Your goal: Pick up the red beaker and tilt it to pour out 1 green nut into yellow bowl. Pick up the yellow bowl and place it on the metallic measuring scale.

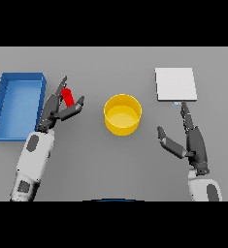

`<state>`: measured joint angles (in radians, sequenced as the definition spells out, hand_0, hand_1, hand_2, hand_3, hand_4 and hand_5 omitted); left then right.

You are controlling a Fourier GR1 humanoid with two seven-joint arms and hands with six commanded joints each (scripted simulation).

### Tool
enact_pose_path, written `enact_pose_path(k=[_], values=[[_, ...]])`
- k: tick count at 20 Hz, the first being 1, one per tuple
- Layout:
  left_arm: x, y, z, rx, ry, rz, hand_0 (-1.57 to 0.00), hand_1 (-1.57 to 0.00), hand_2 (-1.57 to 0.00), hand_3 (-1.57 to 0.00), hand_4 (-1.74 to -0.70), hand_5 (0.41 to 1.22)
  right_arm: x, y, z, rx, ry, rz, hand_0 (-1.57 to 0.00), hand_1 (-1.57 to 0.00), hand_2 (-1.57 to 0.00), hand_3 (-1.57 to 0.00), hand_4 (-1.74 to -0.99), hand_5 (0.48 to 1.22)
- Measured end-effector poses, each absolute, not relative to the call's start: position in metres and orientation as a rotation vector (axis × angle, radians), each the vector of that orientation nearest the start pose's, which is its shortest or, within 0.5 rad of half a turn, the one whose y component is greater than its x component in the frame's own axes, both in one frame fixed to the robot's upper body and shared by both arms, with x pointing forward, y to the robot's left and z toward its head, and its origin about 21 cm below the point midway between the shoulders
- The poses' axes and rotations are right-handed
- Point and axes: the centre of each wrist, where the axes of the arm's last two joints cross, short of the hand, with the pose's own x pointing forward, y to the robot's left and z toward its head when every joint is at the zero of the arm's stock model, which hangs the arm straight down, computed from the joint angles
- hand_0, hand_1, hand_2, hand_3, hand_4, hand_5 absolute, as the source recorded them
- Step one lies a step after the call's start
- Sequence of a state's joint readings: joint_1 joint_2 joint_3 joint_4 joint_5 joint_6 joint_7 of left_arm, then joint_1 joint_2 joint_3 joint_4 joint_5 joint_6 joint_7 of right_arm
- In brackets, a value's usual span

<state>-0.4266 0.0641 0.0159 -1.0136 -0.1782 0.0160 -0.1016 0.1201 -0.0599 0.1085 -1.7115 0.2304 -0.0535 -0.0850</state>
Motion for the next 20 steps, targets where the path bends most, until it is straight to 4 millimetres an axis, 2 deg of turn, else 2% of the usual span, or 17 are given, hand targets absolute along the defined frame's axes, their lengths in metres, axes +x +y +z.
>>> enact_pose_path(k=[5, 6, 7, 8, 9, 10, 12, 13, 15, 17, 20], values=[[0.357, 0.2, -0.025, 0.067, -1.523, -0.299, 0.0, 0.0, 0.0, 0.0, -1.35, 0.704, 0.219, -0.227, 0.007, -0.217, -1.68, 0.243, 0.0, 0.0, 0.0, 0.0, -1.261, 0.641], [0.356, 0.2, -0.028, 0.062, -1.533, -0.287, 0.0, -0.03, -0.07, -0.03, -1.38, 0.724, 0.216, -0.227, 0.008, -0.221, -1.695, 0.244, 0.0, 0.0, 0.0, 0.0, -1.259, 0.642], [0.358, 0.2, -0.027, 0.057, -1.547, -0.26, -0.12, -0.15, -0.18, -0.12, -1.41, 0.75, 0.219, -0.23, 0.008, -0.224, -1.68, 0.246, 0.0, 0.0, 0.0, 0.0, -1.26, 0.642], [0.36, 0.199, -0.027, 0.057, -1.55, -0.237, -0.29, -0.33, -0.36, -0.29, -1.45, 0.783, 0.218, -0.228, 0.008, -0.22, -1.685, 0.249, 0.0, 0.0, 0.0, 0.0, -1.258, 0.644], [0.363, 0.195, -0.025, 0.051, -1.533, -0.215, -0.44, -0.48, -0.52, -0.55, -1.45, 0.871, 0.218, -0.228, 0.009, -0.228, -1.694, 0.25, 0.0, 0.0, 0.0, 0.0, -1.257, 0.645], [0.364, 0.192, -0.026, 0.059, -1.517, -0.204, -0.66, -0.7, -0.73, -0.72, -1.5, 0.941, 0.22, -0.227, 0.008, -0.224, -1.678, 0.247, 0.0, 0.0, 0.0, 0.0, -1.255, 0.644], [0.366, 0.192, -0.026, 0.082, -1.529, -0.225, -0.99, -1.01, -1.03, -0.93, -1.57, 1.042, 0.218, -0.231, 0.008, -0.233, -1.682, 0.248, 0.0, 0.0, 0.0, 0.0, -1.254, 0.645], [0.368, 0.19, -0.025, 0.08, -1.539, -0.244, -1.11, -1.12, -1.14, -0.97, -1.6, 1.078, 0.217, -0.229, 0.008, -0.228, -1.692, 0.246, 0.0, 0.0, 0.0, 0.0, -1.252, 0.644], [0.367, 0.19, -0.026, 0.085, -1.558, -0.282, -1.27, -1.29, -1.3, -1.19, -1.54, 1.129, 0.217, -0.228, 0.008, -0.23, -1.684, 0.24, 0.0, 0.0, 0.0, 0.0, -1.254, 0.644], [0.366, 0.186, -0.027, 0.078, -1.556, -0.28, -1.38, -1.39, -1.4, -1.33, -1.51, 1.162, 0.215, -0.228, 0.007, -0.216, -1.681, 0.234, 0.0, 0.0, 0.0, 0.0, -1.257, 0.645], [0.368, 0.185, -0.025, 0.084, -1.541, -0.243, -1.47, -1.48, -1.48, -1.45, -1.62, 1.14, 0.215, -0.227, 0.01, -0.215, -1.681, 0.232, 0.0, 0.0, 0.0, 0.0, -1.26, 0.643]])
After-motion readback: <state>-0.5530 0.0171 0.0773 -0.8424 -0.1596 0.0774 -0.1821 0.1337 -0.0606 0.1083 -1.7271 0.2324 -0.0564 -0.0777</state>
